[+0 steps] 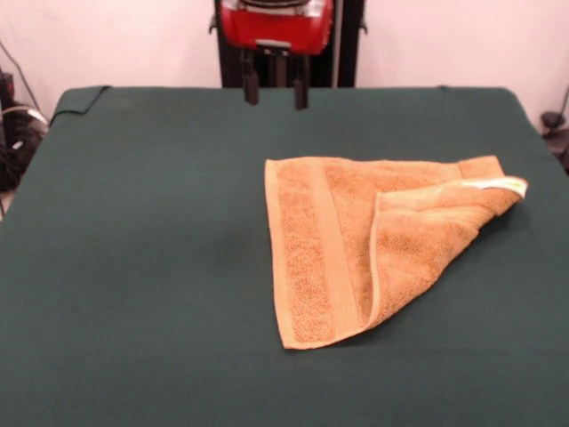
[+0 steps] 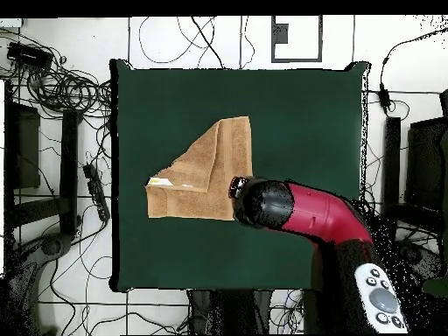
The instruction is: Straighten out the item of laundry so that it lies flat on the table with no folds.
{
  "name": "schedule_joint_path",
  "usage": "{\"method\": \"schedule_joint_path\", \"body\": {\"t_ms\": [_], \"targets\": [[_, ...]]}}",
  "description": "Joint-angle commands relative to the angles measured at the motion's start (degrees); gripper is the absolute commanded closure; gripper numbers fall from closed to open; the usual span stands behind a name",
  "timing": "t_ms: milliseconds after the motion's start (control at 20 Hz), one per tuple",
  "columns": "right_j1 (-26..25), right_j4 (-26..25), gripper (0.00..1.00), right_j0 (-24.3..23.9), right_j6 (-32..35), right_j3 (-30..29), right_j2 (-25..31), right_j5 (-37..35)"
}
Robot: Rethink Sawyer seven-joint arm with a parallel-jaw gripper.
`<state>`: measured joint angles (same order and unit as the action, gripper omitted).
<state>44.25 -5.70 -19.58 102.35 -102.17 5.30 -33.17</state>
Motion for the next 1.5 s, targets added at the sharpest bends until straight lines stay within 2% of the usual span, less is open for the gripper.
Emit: {"method": "schedule_joint_path", "body": {"t_ms": [50, 300, 450, 1000, 1300, 1500], "targets": [[-2.9, 1.87, 0.0, 4.18, 8.38, 1.7, 2.42, -3.6], [-3.81, 3.32, 0.0, 8.21, 13.75, 1.92, -0.83, -4.36], [-5.14, 4.87, 0.0, 9.45, 14.74, 2.53, -1.14, -3.8], [-8.22, 7.98, 0.0, 12.84, 15.89, 1.57, -3.54, 1.04], [-10.16, 9.11, 0.0, 13.52, 14.52, 4.25, -4.52, 0.17], [-10.23, 9.51, 0.0, 15.04, 14.58, 6.25, -6.24, -3.55]]}}
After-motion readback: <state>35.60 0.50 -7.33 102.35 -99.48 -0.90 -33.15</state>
